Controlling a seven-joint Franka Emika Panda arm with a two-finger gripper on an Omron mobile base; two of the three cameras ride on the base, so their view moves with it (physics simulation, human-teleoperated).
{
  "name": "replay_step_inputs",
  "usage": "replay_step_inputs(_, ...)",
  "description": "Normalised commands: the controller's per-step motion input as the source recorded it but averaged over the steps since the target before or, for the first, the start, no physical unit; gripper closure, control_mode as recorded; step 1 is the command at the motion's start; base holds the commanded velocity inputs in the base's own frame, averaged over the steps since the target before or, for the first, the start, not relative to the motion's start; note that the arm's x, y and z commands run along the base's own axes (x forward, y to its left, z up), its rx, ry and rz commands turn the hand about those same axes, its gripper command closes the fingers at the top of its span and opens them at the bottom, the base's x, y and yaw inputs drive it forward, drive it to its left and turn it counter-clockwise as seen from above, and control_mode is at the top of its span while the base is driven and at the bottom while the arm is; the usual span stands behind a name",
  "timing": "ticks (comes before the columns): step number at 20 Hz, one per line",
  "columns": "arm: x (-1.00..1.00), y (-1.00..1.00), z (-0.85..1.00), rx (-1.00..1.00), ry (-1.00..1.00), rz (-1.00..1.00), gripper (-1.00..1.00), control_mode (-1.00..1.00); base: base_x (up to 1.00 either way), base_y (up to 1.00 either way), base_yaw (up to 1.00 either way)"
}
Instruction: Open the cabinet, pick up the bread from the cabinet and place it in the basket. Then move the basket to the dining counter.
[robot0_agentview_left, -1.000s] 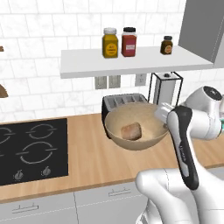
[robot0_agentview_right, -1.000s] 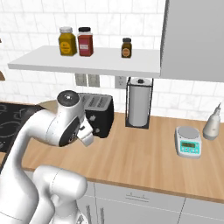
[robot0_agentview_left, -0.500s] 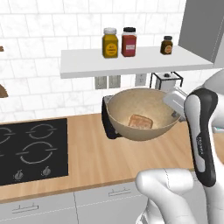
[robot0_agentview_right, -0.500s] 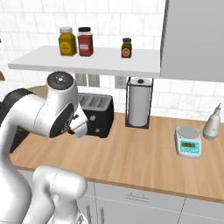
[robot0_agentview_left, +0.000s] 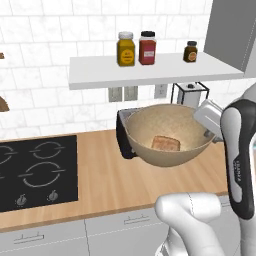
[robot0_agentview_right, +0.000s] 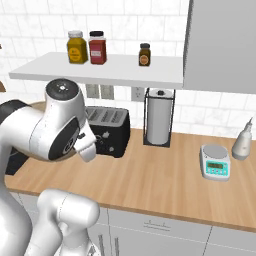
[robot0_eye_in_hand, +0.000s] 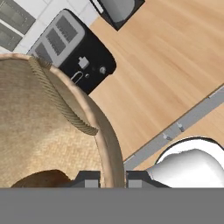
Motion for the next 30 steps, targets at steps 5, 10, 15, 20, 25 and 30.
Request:
replay_step_inputs(5,0.0,-0.01,0.0,0.0,0.01,0.0,1.0,-1.0,0.0,0.0,0.0)
replay_step_inputs(10,-0.01,0.0,0.0,0.0,0.0,0.0,1.0,-1.0,0.0,0.0,0.0)
replay_step_inputs(15,-0.02,0.0,0.0,0.0,0.0,0.0,1.0,1.0,-0.39,0.0,0.0)
replay_step_inputs(20,0.0,0.0,0.0,0.0,0.0,0.0,1.0,1.0,-0.88,0.0,0.0)
replay_step_inputs(25,0.0,0.0,0.0,0.0,0.0,0.0,1.0,1.0,-0.67,-0.13,-0.21)
replay_step_inputs(30,0.0,0.0,0.0,0.0,0.0,0.0,1.0,1.0,-0.09,-0.36,-0.72)
